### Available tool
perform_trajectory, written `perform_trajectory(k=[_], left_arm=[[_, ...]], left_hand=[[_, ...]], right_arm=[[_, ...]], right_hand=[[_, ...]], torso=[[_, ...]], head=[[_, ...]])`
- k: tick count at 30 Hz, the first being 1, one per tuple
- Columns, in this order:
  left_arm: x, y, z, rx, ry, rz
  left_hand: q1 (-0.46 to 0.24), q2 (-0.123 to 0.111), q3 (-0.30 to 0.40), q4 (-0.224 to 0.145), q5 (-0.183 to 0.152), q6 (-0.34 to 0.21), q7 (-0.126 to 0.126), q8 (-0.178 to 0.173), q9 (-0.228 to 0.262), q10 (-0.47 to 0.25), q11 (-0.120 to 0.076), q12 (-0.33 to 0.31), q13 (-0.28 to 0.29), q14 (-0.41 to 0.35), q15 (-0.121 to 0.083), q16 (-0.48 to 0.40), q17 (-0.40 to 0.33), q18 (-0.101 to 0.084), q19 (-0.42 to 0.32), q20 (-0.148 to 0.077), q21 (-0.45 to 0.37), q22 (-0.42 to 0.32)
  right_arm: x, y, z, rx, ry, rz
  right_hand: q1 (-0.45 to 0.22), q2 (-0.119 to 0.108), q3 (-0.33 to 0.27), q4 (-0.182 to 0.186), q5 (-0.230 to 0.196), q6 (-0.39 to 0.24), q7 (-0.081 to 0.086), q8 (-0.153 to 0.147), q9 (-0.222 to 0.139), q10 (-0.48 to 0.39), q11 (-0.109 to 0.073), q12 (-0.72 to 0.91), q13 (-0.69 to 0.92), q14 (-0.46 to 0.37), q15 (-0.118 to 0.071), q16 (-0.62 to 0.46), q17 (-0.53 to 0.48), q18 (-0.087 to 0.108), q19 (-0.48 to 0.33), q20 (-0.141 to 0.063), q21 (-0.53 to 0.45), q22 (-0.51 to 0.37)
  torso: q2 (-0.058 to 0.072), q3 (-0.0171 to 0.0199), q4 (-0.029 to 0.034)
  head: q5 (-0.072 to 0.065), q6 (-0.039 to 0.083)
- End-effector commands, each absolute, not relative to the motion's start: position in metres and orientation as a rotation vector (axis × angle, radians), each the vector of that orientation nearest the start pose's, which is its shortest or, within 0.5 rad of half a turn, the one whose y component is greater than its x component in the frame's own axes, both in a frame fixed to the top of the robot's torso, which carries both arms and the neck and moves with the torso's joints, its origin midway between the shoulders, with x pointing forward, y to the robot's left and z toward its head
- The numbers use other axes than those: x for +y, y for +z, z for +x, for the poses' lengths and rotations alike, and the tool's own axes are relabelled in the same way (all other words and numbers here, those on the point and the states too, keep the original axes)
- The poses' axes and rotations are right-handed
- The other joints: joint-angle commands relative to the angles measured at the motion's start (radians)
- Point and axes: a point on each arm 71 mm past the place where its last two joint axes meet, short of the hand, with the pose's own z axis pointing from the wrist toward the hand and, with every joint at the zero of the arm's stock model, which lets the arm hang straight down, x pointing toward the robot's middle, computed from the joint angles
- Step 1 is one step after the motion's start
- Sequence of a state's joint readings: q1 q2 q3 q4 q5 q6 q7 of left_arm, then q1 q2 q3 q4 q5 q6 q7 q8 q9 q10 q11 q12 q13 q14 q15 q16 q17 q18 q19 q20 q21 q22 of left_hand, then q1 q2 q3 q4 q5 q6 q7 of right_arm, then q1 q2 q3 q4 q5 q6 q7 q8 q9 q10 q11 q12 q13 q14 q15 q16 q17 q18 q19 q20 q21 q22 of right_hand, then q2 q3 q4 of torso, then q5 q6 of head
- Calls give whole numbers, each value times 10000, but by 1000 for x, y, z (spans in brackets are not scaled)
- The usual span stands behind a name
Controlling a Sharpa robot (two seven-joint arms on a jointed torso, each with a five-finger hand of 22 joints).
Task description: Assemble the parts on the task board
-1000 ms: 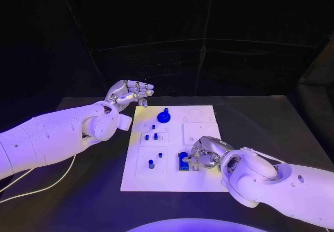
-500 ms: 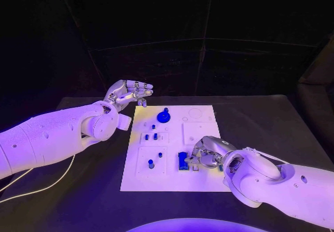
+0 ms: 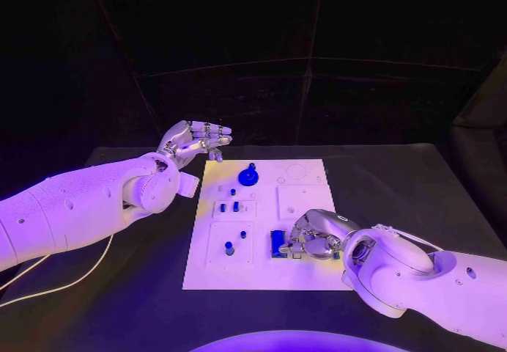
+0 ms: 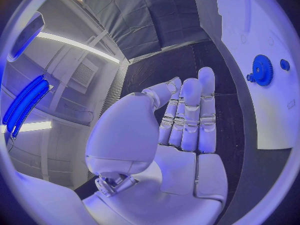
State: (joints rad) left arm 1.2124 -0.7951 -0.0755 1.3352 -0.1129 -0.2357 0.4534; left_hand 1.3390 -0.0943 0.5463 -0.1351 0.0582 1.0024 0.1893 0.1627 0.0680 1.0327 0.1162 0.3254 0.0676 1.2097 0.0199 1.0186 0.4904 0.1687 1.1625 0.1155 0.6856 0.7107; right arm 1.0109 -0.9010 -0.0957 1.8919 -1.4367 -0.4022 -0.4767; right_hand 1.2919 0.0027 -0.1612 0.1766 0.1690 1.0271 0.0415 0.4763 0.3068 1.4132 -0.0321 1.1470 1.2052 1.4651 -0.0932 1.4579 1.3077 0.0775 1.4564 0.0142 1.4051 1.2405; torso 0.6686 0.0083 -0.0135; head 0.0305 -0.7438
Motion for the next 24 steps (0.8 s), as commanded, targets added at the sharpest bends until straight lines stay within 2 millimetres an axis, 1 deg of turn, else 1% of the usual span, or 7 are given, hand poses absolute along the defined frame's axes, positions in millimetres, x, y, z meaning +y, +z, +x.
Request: perform_trajectory(k=[1,6,12,16,19,24], left_arm=[[237,-188,519,13984,-14897,-9544],[237,-188,519,13979,-14887,-9547],[237,-188,518,13979,-14891,-9545],[237,-188,519,13977,-14886,-9547],[237,-188,519,13975,-14885,-9546],[237,-188,519,13976,-14881,-9548]], left_hand=[[-61,77,-64,-23,24,27,0,22,-15,-56,-22,42,-15,-73,-8,-52,-11,145,-62,-15,-61,-17],[-61,77,-64,-23,24,27,0,22,-15,-56,-22,42,-15,-73,-8,-52,-11,145,-62,-15,-61,-17],[-61,77,-64,-23,24,27,0,22,-15,-56,-22,42,-15,-73,-8,-52,-11,145,-62,-15,-61,-17],[-61,77,-64,-23,24,27,0,22,-15,-56,-22,42,-15,-73,-8,-52,-11,145,-62,-15,-61,-17],[-61,77,-64,-23,24,27,0,22,-15,-56,-22,42,-15,-73,-8,-52,-11,145,-62,-15,-61,-17],[-61,77,-64,-23,24,27,0,22,-15,-56,-22,42,-15,-73,-8,-52,-11,145,-62,-15,-61,-17]], right_arm=[[-144,-251,364,19673,6848,437],[-144,-253,367,19670,6577,503],[-145,-254,372,19520,6223,695],[-144,-255,372,19530,6142,648],[-143,-255,373,19504,6102,617],[-144,-253,373,19206,6162,793]], right_hand=[[134,18,11,-67,-59,62,18,33,18,47,1,53,22,654,-37,69,343,-141,70,-30,66,13],[248,109,45,-133,-54,82,2,42,28,50,-11,52,31,654,-46,70,348,-144,74,-37,75,32],[324,196,74,-178,-32,118,-18,62,41,55,-27,54,41,657,-57,78,370,-146,77,-43,83,48],[374,208,78,-216,-31,129,-30,71,47,62,-36,67,57,659,-64,85,386,-149,82,-48,91,64],[467,217,88,-287,-56,134,-41,76,53,61,-48,58,56,661,-74,91,402,-151,84,-55,96,77],[474,261,95,-290,-44,139,-40,78,56,61,-50,53,56,660,-77,87,397,-150,82,-60,94,74]], torso=[[7,2,25],[2,-9,19],[9,-4,8],[4,0,9],[4,0,3],[-3,6,-3]], head=[[-1,-2],[7,-14],[22,-18],[28,-39],[27,-31],[21,-30]])
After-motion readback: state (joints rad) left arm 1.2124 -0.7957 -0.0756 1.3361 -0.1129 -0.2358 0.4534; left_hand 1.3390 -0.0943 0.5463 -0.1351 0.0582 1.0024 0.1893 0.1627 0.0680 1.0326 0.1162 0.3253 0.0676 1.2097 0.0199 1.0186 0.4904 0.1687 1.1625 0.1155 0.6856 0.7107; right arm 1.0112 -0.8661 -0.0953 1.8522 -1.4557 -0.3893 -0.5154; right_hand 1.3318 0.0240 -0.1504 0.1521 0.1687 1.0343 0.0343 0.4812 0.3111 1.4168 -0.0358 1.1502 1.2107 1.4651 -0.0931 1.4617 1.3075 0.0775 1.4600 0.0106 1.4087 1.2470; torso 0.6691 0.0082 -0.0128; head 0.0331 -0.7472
